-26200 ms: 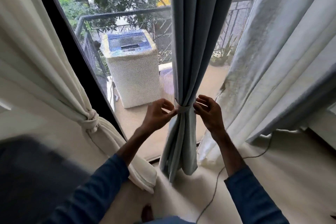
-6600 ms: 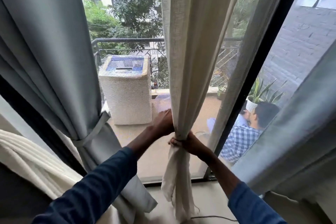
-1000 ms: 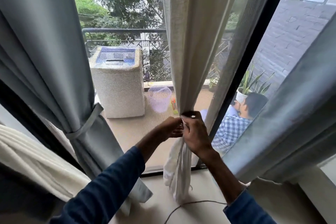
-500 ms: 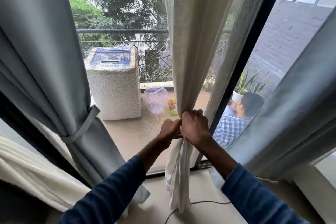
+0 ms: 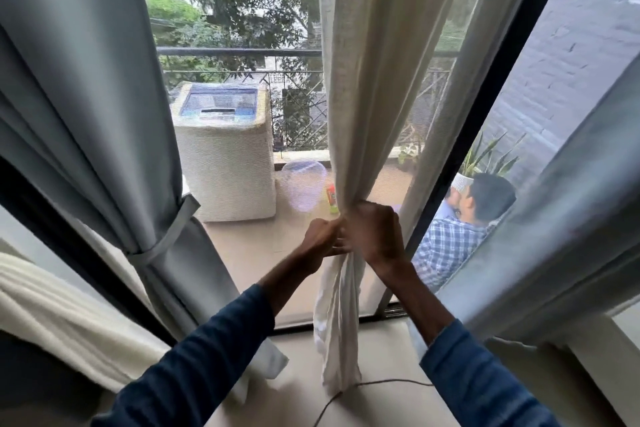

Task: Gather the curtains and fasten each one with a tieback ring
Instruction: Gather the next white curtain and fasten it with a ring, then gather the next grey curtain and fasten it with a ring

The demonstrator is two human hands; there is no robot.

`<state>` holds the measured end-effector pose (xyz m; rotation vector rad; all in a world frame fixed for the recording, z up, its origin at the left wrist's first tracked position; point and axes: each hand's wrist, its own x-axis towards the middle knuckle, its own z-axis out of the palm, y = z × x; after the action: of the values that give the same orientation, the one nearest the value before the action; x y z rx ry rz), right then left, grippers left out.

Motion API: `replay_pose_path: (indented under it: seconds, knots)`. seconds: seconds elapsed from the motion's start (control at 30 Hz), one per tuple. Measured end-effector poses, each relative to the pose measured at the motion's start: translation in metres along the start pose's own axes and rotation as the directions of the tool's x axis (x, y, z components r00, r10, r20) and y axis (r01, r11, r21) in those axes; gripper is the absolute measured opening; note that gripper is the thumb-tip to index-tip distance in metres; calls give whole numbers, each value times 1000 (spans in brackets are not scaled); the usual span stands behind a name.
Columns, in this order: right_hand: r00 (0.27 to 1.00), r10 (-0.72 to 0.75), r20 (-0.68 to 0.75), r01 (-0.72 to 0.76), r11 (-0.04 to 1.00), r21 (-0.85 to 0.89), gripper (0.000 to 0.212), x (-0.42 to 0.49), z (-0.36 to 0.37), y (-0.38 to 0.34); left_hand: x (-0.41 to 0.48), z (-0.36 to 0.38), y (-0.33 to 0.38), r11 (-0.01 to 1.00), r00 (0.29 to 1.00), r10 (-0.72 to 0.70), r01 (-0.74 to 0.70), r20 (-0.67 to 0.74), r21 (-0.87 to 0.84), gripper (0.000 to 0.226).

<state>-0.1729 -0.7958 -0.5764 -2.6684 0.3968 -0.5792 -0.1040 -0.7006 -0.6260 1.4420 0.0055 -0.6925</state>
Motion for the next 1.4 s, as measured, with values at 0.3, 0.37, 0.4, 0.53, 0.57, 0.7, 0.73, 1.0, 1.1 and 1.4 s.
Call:
replay_pose_path:
  seconds: [0.3,0.37,0.4,0.53,0.57,0.7,0.73,1.0,1.1,1.4]
  knots:
    - [972,-56,227,133,930,-341,20,5,12,-11,2,-3,-1,996,983,83,-85,-161,-7,28]
    - [953,-65,297,184,901,-393,21,14,8,-14,5,-1,-4,994,973,110,-105,-205,34,32]
    - [942,-63,329,201,892,-405,27,19,7,-13,7,-1,-6,992,970,121,-111,-213,57,34]
    - [877,-1,481,214,896,-388,25,38,0,-3,5,-2,-13,969,966,215,-193,-141,153,28]
    - [858,12,513,201,912,-358,18,40,0,-1,5,-4,-13,961,963,236,-212,-132,177,26]
    - [836,-31,548,225,931,-289,23,36,8,0,12,-16,-6,977,968,203,-191,-146,94,30]
    - [848,-52,527,245,921,-302,27,32,13,2,14,-19,-3,980,971,195,-186,-139,74,29]
    - [875,-163,457,180,984,7,54,-11,26,10,17,-21,4,991,982,129,-125,-138,39,13]
    - [887,-155,434,157,987,31,58,-17,14,21,16,-10,-2,994,990,103,-100,-92,35,16]
    - [966,-137,218,98,979,179,48,-41,-65,81,17,37,-15,997,962,19,-40,-274,-73,58]
